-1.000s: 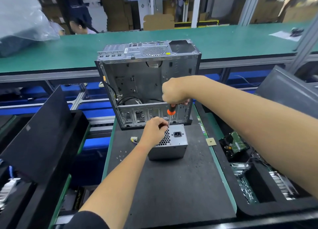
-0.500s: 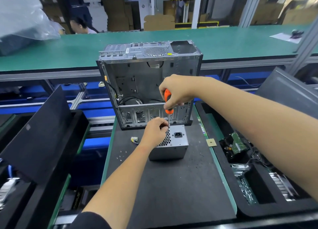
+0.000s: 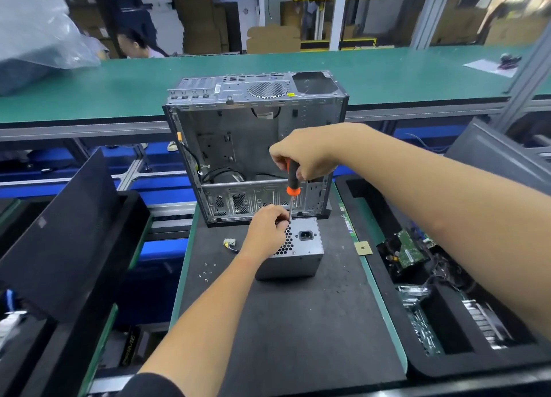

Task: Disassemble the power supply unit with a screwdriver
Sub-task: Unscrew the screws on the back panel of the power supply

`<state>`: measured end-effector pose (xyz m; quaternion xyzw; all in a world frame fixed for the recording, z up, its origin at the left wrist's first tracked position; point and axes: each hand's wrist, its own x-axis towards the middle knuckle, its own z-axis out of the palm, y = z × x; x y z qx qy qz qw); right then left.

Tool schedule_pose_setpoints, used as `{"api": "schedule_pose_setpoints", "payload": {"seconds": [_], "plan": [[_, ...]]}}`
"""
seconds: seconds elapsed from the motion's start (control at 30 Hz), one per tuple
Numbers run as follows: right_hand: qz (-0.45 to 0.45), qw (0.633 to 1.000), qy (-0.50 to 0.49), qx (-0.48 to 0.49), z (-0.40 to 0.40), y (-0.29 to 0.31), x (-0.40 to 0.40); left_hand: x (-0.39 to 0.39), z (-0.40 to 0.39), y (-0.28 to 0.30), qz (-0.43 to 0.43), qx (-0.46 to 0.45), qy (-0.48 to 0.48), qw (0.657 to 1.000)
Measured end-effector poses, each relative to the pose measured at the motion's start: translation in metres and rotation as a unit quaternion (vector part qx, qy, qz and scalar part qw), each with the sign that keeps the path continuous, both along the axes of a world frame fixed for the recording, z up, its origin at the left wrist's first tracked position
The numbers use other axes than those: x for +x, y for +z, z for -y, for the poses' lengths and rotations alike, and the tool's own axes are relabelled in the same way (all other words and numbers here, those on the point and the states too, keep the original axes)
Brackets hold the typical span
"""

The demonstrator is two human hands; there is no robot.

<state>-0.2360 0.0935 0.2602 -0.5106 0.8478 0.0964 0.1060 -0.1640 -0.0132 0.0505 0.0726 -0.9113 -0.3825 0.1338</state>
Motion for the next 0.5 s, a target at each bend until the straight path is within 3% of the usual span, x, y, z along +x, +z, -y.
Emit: {"api": "schedule_pose_setpoints", "payload": {"seconds": [0.1, 0.2, 0.37, 0.43, 0.5], "plan": [[0.060, 0.997, 0.036, -0.036, 0.000, 0.001, 0.001, -0.002, 0.001, -0.003, -0.004, -0.003, -0.003, 1.000], [0.102, 0.994, 0.011, -0.041, 0.008, -0.008, 0.006, -0.004, 0.002, -0.006, -0.008, -0.005, -0.003, 1.000], [0.054, 0.990, -0.087, -0.100, 0.015, -0.021, 0.007, -0.006, 0.003, -0.010, -0.002, -0.003, 0.001, 1.000], [0.007, 0.993, -0.083, -0.089, 0.018, -0.021, 0.006, -0.005, 0.003, -0.008, -0.002, -0.008, -0.006, 1.000], [0.019, 0.996, -0.061, -0.066, 0.021, -0.020, 0.006, -0.005, 0.003, -0.007, 0.003, 0.003, -0.006, 1.000]]}}
